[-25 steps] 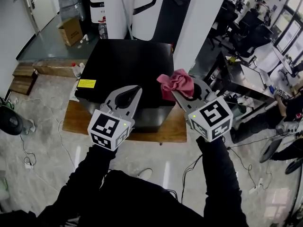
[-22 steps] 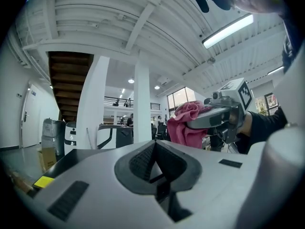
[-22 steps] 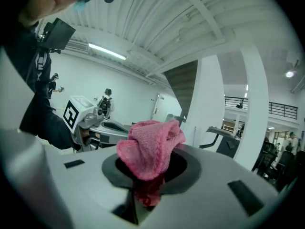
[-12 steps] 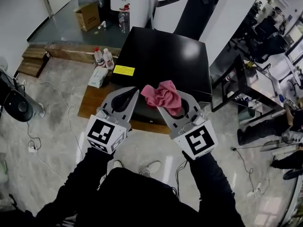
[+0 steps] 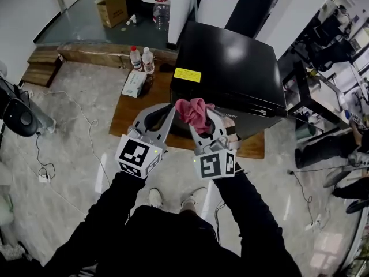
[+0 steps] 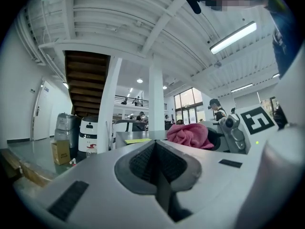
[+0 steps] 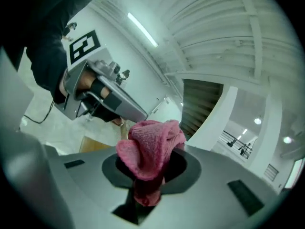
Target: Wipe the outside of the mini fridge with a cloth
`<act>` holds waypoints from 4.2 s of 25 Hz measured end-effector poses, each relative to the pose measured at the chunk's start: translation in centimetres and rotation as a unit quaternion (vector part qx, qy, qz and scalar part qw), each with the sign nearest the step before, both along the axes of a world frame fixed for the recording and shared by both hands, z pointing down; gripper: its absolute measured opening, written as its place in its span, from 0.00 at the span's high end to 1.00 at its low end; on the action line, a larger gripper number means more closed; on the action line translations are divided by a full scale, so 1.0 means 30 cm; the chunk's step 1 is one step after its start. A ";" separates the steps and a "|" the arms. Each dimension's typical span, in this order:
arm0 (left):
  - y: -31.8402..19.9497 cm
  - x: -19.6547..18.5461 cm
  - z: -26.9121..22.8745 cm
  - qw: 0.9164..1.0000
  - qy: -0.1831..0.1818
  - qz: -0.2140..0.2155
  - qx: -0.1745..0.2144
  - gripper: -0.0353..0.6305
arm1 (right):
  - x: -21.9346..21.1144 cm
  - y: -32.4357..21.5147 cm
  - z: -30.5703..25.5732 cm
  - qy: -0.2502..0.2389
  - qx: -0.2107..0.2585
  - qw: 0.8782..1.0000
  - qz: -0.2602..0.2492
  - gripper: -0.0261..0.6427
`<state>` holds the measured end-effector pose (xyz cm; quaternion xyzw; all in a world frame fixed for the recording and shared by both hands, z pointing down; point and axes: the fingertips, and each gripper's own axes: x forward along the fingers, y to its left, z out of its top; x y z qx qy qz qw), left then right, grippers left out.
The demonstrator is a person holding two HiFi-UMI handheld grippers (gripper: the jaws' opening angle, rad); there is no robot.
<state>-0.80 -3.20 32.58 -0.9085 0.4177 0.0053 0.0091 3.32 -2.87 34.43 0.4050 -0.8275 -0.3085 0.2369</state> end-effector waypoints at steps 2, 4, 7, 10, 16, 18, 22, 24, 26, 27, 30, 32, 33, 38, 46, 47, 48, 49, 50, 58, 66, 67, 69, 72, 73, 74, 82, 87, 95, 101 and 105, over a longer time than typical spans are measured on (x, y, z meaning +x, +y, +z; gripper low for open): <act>-0.007 -0.016 0.016 1.000 0.003 0.009 -0.002 0.94 | -0.023 -0.021 0.044 0.026 0.014 0.999 0.016 0.83; -0.012 -0.029 0.032 1.000 0.001 0.017 -0.002 0.94 | -0.038 -0.044 0.083 0.043 0.019 0.998 0.030 0.83; -0.015 -0.047 0.055 1.000 0.001 0.029 -0.005 0.94 | -0.046 -0.073 0.119 0.063 0.027 0.996 0.055 0.83; -0.024 -0.057 0.077 0.999 0.002 0.036 -0.008 0.94 | -0.042 -0.106 0.135 0.078 0.040 0.993 0.075 0.83; -0.032 -0.056 0.130 0.999 0.003 0.044 -0.016 0.94 | -0.035 -0.130 0.162 0.097 0.068 0.988 0.095 0.83; -0.035 -0.053 0.150 0.999 0.003 0.043 -0.020 0.94 | -0.031 -0.132 0.166 0.101 0.080 0.987 0.099 0.83; -0.036 -0.044 0.181 0.999 0.006 0.044 -0.030 0.94 | -0.024 -0.135 0.171 0.106 0.095 0.984 0.105 0.83; -0.035 -0.035 0.190 0.998 0.005 0.045 -0.032 0.94 | -0.016 -0.135 0.175 0.104 0.094 0.984 0.107 0.83; -0.032 -0.017 0.196 0.998 0.004 0.045 -0.033 0.94 | 0.004 -0.130 0.182 0.103 0.093 0.984 0.109 0.83; -0.029 -0.003 0.198 0.998 0.004 0.046 -0.033 0.94 | 0.019 -0.126 0.185 0.102 0.091 0.984 0.110 0.83; -0.020 0.046 0.205 0.998 0.002 0.051 -0.033 0.94 | 0.067 -0.113 0.195 0.100 0.087 0.985 0.113 0.83; -0.015 0.085 0.209 0.998 0.001 0.054 -0.035 0.94 | 0.106 -0.104 0.198 0.098 0.083 0.985 0.116 0.83; -0.013 0.106 0.209 0.998 0.001 0.056 -0.035 0.94 | 0.129 -0.100 0.199 0.096 0.081 0.985 0.117 0.83; 0.007 0.246 0.212 0.996 -0.005 0.077 -0.034 0.94 | 0.270 -0.077 0.200 0.089 0.074 0.984 0.134 0.83; 0.039 0.540 0.212 0.992 -0.012 0.119 -0.036 0.94 | 0.590 -0.045 0.206 0.079 0.058 0.979 0.179 0.82; 0.042 0.587 0.210 0.991 -0.013 0.125 -0.036 0.94 | 0.642 -0.041 0.207 0.077 0.055 0.978 0.186 0.82; 0.046 0.633 0.208 0.991 -0.014 0.132 -0.035 0.94 | 0.694 -0.036 0.209 0.074 0.051 0.977 0.195 0.82; 0.050 0.677 0.208 0.990 -0.016 0.139 -0.035 0.94 | 0.745 -0.032 0.211 0.071 0.048 0.975 0.204 0.82; 0.053 0.718 0.208 0.989 -0.017 0.145 -0.035 0.94 | 0.795 -0.028 0.214 0.068 0.043 0.974 0.213 0.82; 0.111 0.999 0.232 0.981 -0.025 0.187 -0.041 0.94 | 1.183 -0.006 0.242 0.041 0.012 0.961 0.275 0.82; 0.138 1.142 0.211 0.981 -0.017 0.192 -0.025 0.94 | 1.331 0.045 0.236 -0.011 -0.011 0.960 0.280 0.82; 0.145 1.142 0.196 0.982 -0.010 0.188 -0.016 0.94 | 1.332 0.063 0.228 -0.025 -0.012 0.961 0.277 0.82; 0.164 1.131 0.174 0.983 0.011 0.183 0.002 0.94 | 1.317 0.101 0.219 -0.043 -0.013 0.962 0.269 0.82; 0.186 1.082 0.186 0.983 0.030 0.179 0.012 0.94 | 1.232 0.139 0.234 -0.053 -0.019 0.966 0.253 0.82; 0.189 1.052 0.202 0.984 0.028 0.175 0.011 0.94 | 1.188 0.144 0.243 -0.059 -0.023 0.967 0.246 0.82; 0.189 1.016 0.221 0.985 0.024 0.169 0.009 0.94 | 1.139 0.148 0.252 -0.066 -0.027 0.968 0.240 0.82; 0.143 0.613 0.405 0.994 0.001 0.106 -0.023 0.94 | 0.710 0.134 0.384 -0.150 -0.087 0.962 0.210 0.82; 0.100 0.339 0.516 0.996 0.009 0.068 -0.048 0.94 | 0.430 0.096 0.519 -0.180 -0.119 0.958 0.191 0.82; 0.016 0.120 0.740 0.995 -0.031 0.050 -0.080 0.94 | 0.157 -0.014 0.762 -0.219 -0.191 0.939 0.185 0.82; -0.044 0.046 0.881 0.993 -0.047 0.034 -0.106 0.94 | 0.074 -0.095 0.923 -0.244 -0.254 0.915 0.199 0.82; -0.078 0.031 0.933 0.992 -0.046 0.025 -0.118 0.94 | 0.063 -0.153 0.970 -0.262 -0.271 0.902 0.209 0.82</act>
